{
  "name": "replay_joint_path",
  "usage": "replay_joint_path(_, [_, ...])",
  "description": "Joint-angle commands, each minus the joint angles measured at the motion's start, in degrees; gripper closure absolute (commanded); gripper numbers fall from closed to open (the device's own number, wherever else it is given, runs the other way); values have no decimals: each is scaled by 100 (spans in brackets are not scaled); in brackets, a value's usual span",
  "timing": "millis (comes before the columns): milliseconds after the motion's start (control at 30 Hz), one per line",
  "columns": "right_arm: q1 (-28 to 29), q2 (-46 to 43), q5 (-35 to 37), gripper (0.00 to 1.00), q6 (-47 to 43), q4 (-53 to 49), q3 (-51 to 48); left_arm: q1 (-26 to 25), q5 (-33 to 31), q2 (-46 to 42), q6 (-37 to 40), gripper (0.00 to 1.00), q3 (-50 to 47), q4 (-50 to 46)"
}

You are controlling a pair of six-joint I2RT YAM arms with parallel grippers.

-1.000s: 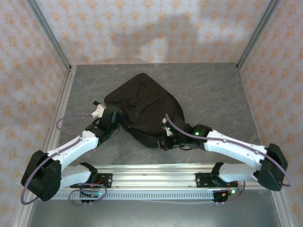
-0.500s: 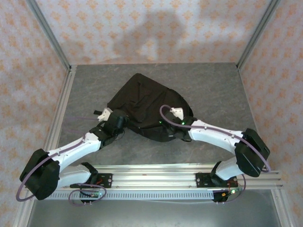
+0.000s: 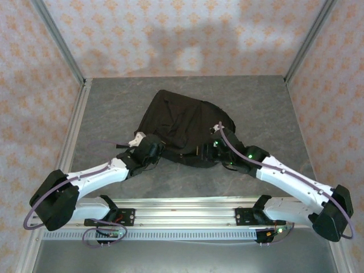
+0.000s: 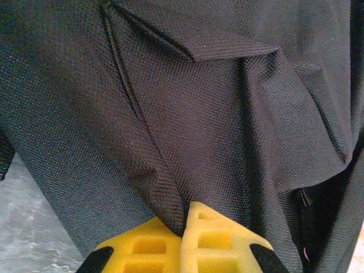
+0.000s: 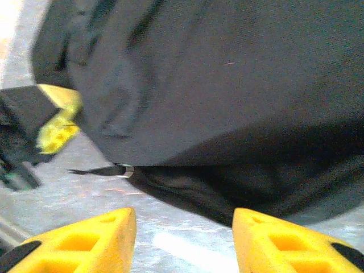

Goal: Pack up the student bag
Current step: Zip the student bag at the center of the table.

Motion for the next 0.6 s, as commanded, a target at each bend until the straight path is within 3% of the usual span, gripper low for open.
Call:
replay_joint_path(0, [186,457,-554,51,967,720,-57,-253,-25,-141,-243,100,-96,479])
replay_joint_path(133, [325,1054,-285,46,2444,1206,-81,-401,-154,-144,-367,100,-98,661])
replay_joint_path(267, [542,1030,-35,44,3622,1637,-224,-480,-280,-152,-415,100,-48,604])
replay_joint_path(400, [908,556,853,42,4508,1226,-271,-507,-317,-100,-435,100,14,604])
replay_joint_path(567, [1118,121,1243,42,5365,465,-150,-534,-377,-23,-423,100,105,626])
